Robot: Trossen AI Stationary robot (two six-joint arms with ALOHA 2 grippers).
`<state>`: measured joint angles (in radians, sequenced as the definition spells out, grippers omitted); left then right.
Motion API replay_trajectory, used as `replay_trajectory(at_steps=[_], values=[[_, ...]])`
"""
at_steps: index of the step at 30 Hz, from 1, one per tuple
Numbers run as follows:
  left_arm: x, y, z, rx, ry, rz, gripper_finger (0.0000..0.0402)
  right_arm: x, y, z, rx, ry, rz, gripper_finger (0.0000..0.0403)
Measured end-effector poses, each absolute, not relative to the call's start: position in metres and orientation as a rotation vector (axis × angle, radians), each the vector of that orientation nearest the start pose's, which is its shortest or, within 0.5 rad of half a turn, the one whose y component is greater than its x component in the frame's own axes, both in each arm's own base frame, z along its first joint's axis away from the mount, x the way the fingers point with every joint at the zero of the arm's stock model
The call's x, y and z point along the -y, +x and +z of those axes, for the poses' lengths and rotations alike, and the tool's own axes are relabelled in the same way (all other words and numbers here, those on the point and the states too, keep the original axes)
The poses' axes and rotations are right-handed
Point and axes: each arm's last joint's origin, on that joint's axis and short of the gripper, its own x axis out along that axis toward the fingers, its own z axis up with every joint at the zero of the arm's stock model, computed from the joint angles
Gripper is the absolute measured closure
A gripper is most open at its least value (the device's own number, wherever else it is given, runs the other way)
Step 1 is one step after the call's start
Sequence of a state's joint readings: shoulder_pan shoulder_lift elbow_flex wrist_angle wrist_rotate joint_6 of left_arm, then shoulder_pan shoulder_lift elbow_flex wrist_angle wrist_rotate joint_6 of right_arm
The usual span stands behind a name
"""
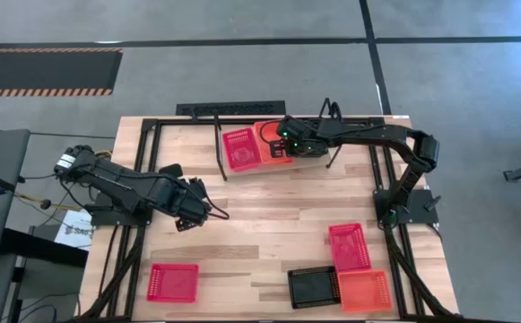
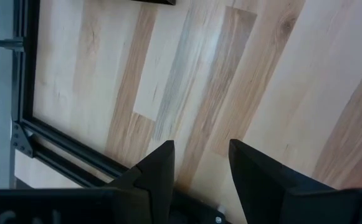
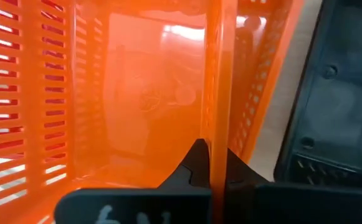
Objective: Stack baskets on shelf by color
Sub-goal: Stack the left orange bin into the orange bin on the shelf
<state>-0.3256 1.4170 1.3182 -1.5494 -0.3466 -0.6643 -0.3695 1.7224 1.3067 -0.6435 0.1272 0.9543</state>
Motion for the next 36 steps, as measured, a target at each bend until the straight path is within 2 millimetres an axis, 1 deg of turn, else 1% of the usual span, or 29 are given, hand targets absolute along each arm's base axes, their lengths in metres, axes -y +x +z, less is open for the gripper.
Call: replay_trajectory(at_steps=[7, 9, 17, 21, 36], values=[[0.062, 0.214, 0.305, -1.434, 0.017, 0.516, 0.0261, 0.142, 0.323, 0.242, -0.781, 0.967, -0.956, 0.0403], [0.062, 0.215, 0.305, -1.420, 0.013, 0.514, 0.0261, 0.143, 0.324, 0.243, -0.762, 0.964, -0.955, 0.0403], [0.062, 0.216, 0.305, -1.404, 0.044, 0.508, 0.0261, 0.136, 0.326, 0.243, -0.743, 0.939, -1.009, 0.0403], [0.062, 0.216, 0.305, -1.407, 0.056, 0.499, 0.0261, 0.131, 0.327, 0.244, -0.698, 0.901, -1.084, 0.0403], [0.062, 0.217, 0.305, -1.416, 0.085, 0.474, 0.0261, 0.115, 0.333, 0.244, -0.617, 0.948, -1.147, 0.0403]])
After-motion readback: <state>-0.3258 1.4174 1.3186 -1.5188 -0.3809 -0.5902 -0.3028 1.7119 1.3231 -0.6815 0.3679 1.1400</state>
